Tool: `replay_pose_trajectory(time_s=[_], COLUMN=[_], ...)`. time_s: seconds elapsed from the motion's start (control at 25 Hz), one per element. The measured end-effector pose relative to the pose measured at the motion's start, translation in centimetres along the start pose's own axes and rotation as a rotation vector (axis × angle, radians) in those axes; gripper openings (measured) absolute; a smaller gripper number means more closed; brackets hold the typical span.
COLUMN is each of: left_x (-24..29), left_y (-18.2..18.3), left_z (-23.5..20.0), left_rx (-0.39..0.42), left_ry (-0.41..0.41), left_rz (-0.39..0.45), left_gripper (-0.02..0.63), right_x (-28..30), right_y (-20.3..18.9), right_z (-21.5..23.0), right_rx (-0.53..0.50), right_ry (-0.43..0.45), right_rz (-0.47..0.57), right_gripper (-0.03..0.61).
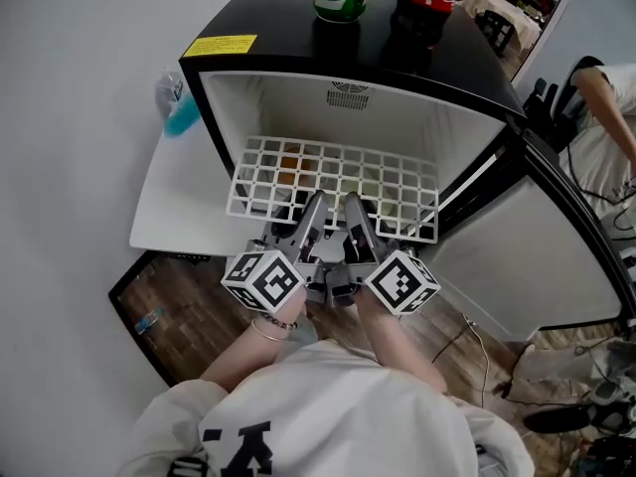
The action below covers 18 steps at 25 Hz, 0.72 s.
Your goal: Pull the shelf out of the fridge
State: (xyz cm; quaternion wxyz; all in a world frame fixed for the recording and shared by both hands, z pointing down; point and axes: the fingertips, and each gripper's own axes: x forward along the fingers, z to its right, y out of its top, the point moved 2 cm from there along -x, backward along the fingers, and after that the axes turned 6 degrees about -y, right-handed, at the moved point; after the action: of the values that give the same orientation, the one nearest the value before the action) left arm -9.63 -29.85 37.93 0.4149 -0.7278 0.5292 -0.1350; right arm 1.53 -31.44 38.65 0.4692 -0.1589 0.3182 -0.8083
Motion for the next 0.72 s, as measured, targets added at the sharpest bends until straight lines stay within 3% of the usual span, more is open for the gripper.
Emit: replay_pose_trajectory(time_s=[0.72], left_x=[-1.3], left_y=[-0.6], left_z=[0.4], left_rx=[-0.015], left_ry=[0.042], left_rz=[0.008], left_gripper=[0.176], right_x=[-1.3], right_y=[-0.5], right_z=[0.0], right_rx=[0.013], right_ry=[0.017], right_rz=[-0.024], right_gripper=[0.126])
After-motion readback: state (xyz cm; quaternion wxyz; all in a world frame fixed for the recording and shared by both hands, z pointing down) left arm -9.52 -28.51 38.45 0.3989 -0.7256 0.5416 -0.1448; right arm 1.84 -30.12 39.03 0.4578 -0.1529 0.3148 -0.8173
